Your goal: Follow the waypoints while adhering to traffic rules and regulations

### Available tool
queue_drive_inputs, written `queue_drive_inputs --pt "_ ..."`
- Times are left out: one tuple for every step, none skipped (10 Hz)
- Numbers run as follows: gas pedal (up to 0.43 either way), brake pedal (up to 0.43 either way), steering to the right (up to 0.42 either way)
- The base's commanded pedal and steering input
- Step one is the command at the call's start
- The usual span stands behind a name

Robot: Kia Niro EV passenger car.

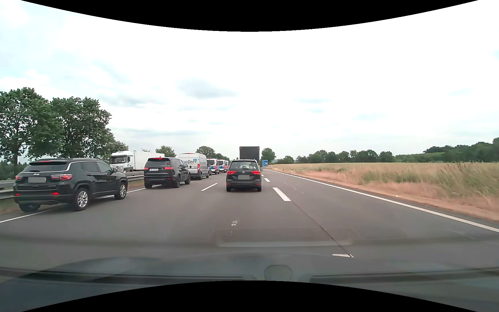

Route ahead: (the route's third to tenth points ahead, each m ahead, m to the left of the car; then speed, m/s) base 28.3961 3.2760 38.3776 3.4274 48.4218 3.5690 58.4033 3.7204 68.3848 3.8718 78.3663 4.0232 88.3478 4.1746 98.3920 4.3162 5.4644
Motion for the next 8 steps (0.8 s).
queue_drive_inputs --pt "0.039 0.0 0.0" --pt "0.039 0.0 0.0" --pt "0.039 0.0 -0.002" --pt "0.039 0.0 -0.003" --pt "0.039 0.0 -0.004" --pt "0.039 0.0 -0.004" --pt "0.039 0.0 -0.004" --pt "0.039 0.0 -0.006"
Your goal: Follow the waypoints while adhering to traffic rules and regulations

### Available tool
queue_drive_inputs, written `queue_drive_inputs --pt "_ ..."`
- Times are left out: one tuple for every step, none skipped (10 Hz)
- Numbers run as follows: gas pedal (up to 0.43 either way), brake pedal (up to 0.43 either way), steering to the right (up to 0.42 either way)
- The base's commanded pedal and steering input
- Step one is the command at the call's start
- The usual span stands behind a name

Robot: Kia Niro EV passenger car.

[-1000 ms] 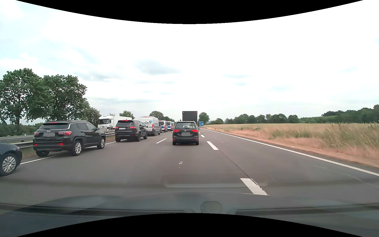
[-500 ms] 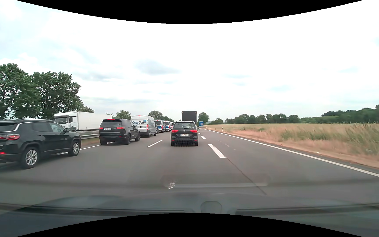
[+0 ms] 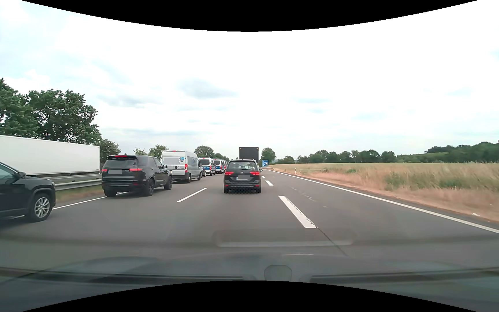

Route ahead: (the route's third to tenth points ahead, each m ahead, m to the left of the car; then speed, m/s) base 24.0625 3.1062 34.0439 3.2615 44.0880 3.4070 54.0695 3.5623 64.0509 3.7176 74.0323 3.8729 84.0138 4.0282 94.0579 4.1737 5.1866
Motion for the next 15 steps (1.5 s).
queue_drive_inputs --pt "0.039 0.0 -0.008" --pt "0.039 0.0 -0.008" --pt "0.039 0.0 -0.008" --pt "0.039 0.0 -0.008" --pt "0.047 0.0 -0.009" --pt "0.059 0.0 -0.008" --pt "0.059 0.0 -0.008" --pt "0.067 0.0 -0.009" --pt "0.067 0.0 -0.008" --pt "0.067 0.0 -0.008" --pt "0.067 0.0 -0.008" --pt "0.067 0.0 -0.009" --pt "0.079 0.0 -0.008" --pt "0.079 0.0 -0.008" --pt "0.079 0.0 -0.008"
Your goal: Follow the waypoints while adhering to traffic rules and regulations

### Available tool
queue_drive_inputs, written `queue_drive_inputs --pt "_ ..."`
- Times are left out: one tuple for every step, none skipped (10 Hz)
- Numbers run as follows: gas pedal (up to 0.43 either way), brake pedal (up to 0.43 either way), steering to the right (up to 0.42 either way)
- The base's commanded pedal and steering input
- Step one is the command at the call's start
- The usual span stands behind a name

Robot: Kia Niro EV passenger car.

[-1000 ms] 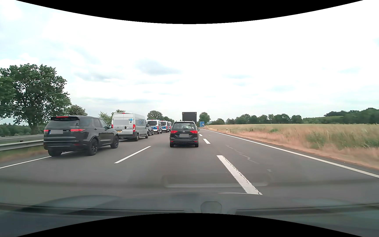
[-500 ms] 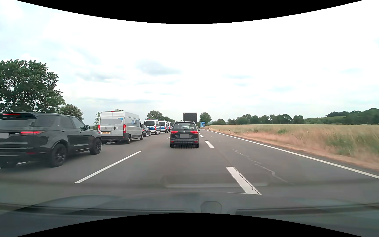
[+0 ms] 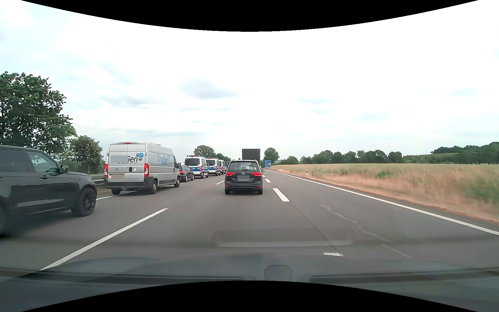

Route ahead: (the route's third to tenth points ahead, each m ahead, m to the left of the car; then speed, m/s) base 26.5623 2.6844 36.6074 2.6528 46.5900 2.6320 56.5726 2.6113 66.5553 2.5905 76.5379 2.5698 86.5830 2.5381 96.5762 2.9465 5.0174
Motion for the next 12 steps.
queue_drive_inputs --pt "0.098 0.0 -0.008" --pt "0.11 0.0 -0.008" --pt "0.11 0.0 -0.008" --pt "0.118 0.0 -0.008" --pt "0.118 0.0 -0.008" --pt "0.118 0.0 -0.008" --pt "0.118 0.0 -0.008" --pt "0.118 0.0 -0.008" --pt "0.118 0.0 -0.008" --pt "0.118 0.0 -0.008" --pt "0.118 0.0 -0.009" --pt "0.118 0.0 -0.009"
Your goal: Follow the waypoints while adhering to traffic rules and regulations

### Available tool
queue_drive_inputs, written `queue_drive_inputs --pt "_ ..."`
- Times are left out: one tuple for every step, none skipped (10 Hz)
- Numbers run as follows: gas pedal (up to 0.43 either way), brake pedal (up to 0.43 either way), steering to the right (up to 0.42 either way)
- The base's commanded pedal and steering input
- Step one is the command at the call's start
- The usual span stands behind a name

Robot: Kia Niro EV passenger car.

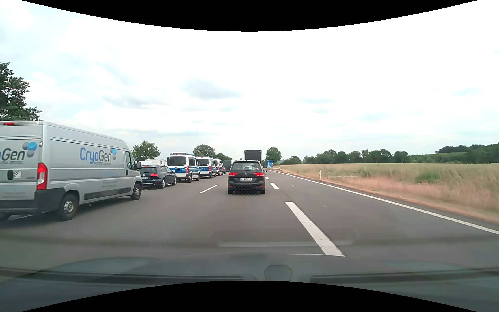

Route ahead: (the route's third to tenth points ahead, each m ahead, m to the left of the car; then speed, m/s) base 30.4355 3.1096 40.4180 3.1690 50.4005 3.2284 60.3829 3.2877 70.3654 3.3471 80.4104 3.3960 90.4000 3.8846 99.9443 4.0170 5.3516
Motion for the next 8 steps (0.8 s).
queue_drive_inputs --pt "0.118 0.0 -0.009" --pt "0.118 0.0 -0.008" --pt "0.118 0.0 -0.006" --pt "0.118 0.0 -0.005" --pt "0.118 0.0 -0.005" --pt "0.13 0.0 -0.005" --pt "0.13 0.0 -0.005" --pt "0.13 0.0 -0.005"
